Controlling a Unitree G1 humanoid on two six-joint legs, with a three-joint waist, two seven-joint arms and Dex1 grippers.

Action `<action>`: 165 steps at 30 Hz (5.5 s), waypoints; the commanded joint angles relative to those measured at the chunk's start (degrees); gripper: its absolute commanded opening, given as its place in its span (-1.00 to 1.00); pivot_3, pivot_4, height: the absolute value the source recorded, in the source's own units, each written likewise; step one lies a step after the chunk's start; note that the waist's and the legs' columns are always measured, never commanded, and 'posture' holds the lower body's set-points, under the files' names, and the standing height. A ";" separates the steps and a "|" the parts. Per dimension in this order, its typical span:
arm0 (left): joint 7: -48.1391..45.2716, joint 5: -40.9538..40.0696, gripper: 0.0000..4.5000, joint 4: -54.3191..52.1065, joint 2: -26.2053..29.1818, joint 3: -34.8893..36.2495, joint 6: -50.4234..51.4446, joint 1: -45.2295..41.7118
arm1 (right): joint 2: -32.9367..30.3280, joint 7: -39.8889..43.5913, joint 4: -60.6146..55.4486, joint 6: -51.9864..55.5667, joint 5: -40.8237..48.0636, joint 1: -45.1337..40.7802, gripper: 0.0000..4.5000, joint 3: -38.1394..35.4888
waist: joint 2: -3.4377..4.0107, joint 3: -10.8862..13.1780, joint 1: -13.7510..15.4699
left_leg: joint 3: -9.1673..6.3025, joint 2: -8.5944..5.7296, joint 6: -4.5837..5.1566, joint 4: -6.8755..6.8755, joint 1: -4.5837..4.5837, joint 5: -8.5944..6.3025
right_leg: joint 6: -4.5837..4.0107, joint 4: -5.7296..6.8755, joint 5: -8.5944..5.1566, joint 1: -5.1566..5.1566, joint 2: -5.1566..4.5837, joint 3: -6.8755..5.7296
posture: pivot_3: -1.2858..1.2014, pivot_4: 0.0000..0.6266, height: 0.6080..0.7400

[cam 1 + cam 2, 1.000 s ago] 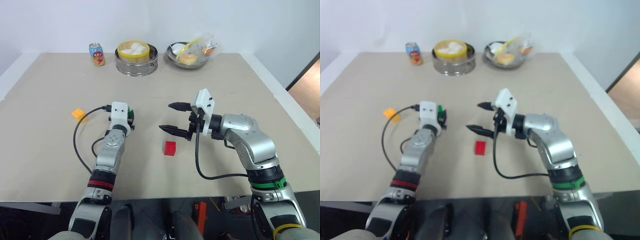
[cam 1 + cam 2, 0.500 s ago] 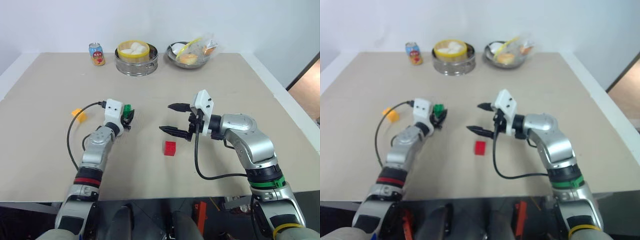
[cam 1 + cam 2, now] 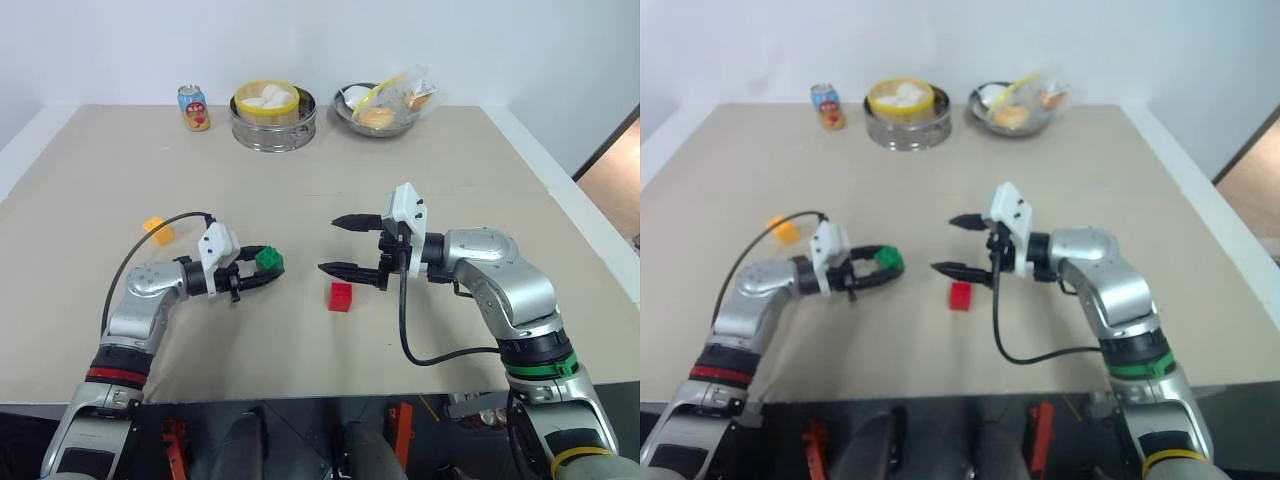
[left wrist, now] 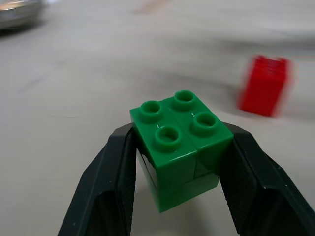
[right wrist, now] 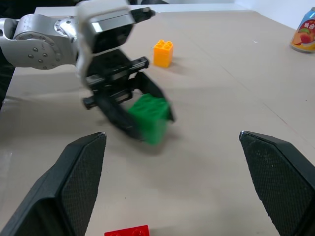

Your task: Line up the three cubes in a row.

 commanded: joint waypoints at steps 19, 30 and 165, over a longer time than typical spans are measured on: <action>-19.64 -0.23 -0.20 7.61 1.43 -4.40 -11.74 -6.28 | -5.74 5.02 -9.96 6.65 6.10 1.43 1.00 0.39 | 0.00 0.00 0.01 | 0.03 0.02 0.05 -0.02 -0.05 0.03 | -0.02 0.00 -0.02 -0.05 -0.02 -0.01 | 0.03 -0.52 1.00; -24.13 -0.60 -0.20 14.05 -0.19 -5.75 -15.44 -9.62 | -6.02 6.29 -9.02 4.50 6.04 2.23 1.00 1.04 | 0.00 0.00 0.01 | 0.02 0.04 0.08 -0.02 -0.06 0.05 | -0.03 0.00 -0.02 -0.07 0.04 -0.01 | 0.03 -0.52 1.00; 26.76 10.57 0.61 34.86 13.07 12.96 3.54 -16.82 | -4.62 2.84 -4.46 -0.76 3.28 0.37 1.00 1.16 | -0.13 -0.03 0.06 | 0.34 0.58 -0.17 0.17 -0.08 -0.09 | -0.13 0.00 0.26 -0.15 0.27 -0.10 | 0.03 -0.52 1.00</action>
